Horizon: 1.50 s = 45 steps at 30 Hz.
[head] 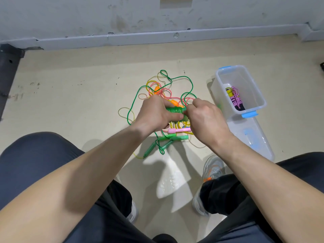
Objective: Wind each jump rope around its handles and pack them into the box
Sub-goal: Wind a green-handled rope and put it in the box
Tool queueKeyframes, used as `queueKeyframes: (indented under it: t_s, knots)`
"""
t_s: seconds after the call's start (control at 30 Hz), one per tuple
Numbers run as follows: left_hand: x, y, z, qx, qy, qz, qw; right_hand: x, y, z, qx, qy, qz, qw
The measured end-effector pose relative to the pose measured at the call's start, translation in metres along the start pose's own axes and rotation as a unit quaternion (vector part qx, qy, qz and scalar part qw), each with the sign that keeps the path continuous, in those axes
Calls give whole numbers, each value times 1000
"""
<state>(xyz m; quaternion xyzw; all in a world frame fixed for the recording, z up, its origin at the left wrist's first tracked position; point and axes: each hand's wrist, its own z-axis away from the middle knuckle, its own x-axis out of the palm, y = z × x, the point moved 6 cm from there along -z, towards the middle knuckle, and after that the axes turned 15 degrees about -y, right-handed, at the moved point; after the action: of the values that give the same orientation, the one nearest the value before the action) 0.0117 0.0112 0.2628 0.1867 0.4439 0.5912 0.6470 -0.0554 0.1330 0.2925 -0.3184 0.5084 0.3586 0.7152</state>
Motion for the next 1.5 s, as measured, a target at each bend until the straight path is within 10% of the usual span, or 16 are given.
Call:
queueKeyframes:
  t_s: [0.37, 0.7, 0.9, 1.03, 1.5]
  knots:
    - [6, 3, 9, 43, 50, -127, 990, 13, 11, -3, 88, 41, -152, 984]
    - [5, 8, 4, 75, 67, -110, 989, 32, 47, -6, 252, 47, -510, 821]
    - [0, 2, 1, 74, 35, -73, 994, 18, 34, -10, 174, 39, -493, 851]
    - [-1, 4, 0, 73, -2, -103, 992, 23, 28, -3, 142, 10, -576, 805]
    - [24, -9, -6, 21, -114, -78, 990, 52, 35, 7, 221, 5, -551, 805]
